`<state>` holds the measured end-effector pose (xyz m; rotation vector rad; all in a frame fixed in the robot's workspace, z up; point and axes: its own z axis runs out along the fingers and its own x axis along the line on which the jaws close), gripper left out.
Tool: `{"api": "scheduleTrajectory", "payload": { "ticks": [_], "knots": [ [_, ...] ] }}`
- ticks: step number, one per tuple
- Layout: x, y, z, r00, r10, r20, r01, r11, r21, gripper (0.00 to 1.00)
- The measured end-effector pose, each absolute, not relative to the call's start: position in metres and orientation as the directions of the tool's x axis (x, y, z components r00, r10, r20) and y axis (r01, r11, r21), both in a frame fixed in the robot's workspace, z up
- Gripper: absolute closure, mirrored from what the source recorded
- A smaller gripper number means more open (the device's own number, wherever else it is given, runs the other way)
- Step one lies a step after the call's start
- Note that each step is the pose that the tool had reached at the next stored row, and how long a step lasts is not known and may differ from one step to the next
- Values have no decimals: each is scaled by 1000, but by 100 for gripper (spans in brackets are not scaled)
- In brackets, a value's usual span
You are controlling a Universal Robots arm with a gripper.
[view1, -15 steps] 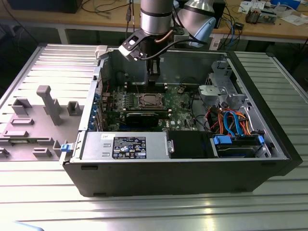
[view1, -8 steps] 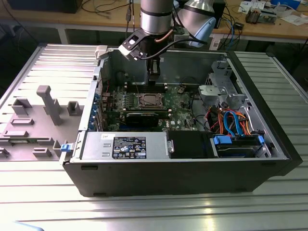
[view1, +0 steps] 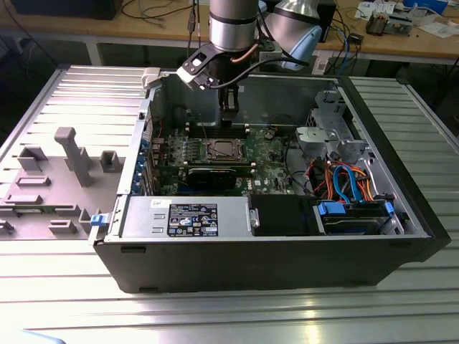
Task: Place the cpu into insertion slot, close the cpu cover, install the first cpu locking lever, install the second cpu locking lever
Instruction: 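Install the first cpu locking lever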
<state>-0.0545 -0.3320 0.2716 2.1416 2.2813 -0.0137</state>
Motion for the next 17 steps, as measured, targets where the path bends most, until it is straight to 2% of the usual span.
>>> {"api": "scheduleTrajectory", "payload": {
  "ticks": [17],
  "knots": [
    [-54,-332,272,-103,995,-15,995,103,2,89]
  ]
}}
